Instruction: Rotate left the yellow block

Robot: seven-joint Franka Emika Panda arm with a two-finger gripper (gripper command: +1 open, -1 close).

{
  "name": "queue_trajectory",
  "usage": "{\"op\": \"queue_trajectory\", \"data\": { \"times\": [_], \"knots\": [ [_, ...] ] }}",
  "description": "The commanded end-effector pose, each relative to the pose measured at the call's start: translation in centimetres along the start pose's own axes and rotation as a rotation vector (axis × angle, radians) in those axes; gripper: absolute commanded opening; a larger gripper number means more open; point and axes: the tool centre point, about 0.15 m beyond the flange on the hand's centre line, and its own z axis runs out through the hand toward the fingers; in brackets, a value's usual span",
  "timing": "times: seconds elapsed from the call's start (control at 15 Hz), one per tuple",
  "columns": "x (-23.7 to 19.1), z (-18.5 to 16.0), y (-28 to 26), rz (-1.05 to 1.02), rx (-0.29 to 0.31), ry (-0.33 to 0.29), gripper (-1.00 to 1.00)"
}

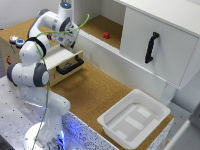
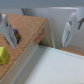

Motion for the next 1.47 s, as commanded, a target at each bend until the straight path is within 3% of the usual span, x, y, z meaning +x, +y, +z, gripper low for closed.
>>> {"op": "queue_trajectory", "data": {
  "times": [0.0,0.27,0.6,0.87,1.07,1.13,1.27,1.4],
  "knots": [
    [4.7,2.1,-7.5,-0.214,-0.227,-0.220,1.00],
    [5.8,5.3,-10.5,-0.297,-0.216,-0.283,1.00],
    [6.1,7.4,-13.0,-0.350,-0.271,-0.341,1.00],
    [5.8,9.4,-13.4,-0.307,-0.282,-0.384,1.00],
    [4.9,10.6,-13.2,-0.256,-0.227,-0.411,1.00],
    [4.7,10.9,-13.0,-0.233,-0.202,-0.410,-1.00],
    [4.6,11.1,-12.4,-0.183,-0.147,-0.377,-1.00],
    [4.9,11.1,-12.0,-0.164,-0.155,-0.354,-1.00]
  ]
}}
